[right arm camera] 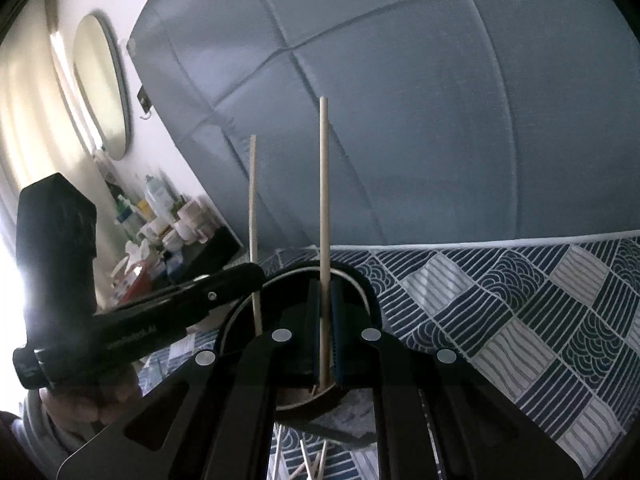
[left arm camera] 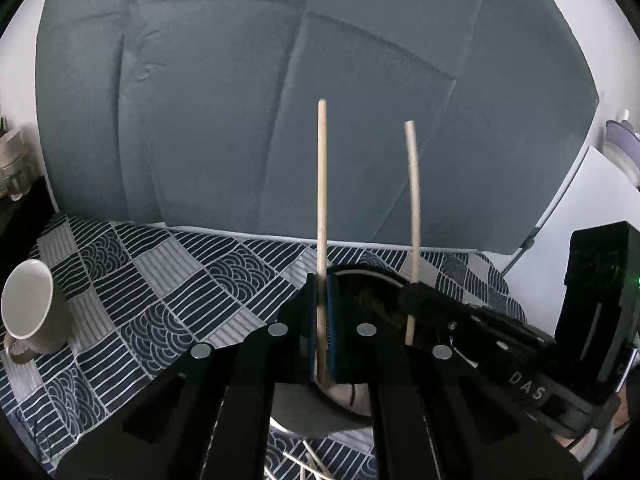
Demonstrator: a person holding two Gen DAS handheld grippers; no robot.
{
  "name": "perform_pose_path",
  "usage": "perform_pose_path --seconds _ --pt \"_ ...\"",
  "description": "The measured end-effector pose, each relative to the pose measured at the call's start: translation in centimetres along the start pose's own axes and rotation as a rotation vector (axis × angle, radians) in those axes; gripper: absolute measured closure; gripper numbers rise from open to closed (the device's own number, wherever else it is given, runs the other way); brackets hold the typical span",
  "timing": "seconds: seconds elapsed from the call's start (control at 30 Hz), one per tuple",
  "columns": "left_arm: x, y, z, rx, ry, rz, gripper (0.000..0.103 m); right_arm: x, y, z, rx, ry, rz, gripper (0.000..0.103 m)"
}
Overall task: Organize utensils
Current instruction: 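Drop the sticks into the black holder by opening both grippers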
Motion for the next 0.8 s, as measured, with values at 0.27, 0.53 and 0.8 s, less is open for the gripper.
perform_pose_path --seconds 0.27,0.53,0.8 --pt "0.3 1.4 0.4 -0.022 -0.036 -0.016 0.087 -0.7 2.0 0.3 0.021 0.036 0.063 0.094" --pt "-0.9 5.2 -1.9 0.035 -0.019 -0.091 0.035 -0.2 6.0 -2.9 0.114 0.019 0.180 0.030" --pt "-2.0 7.4 -3.3 0.038 -0.044 -0.122 0.006 0.6 8.9 -5.6 0.155 -0.062 0.233 0.015"
Point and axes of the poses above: each gripper's, at about its wrist camera, not at the fingertips, and y roughly against the way its jaws point, x to its right, z to its underside, the point moved 3 cm from there along -y, roughly the way its jaws point, and after that the axes turned 9 degrees about x, right-handed, at the moved point
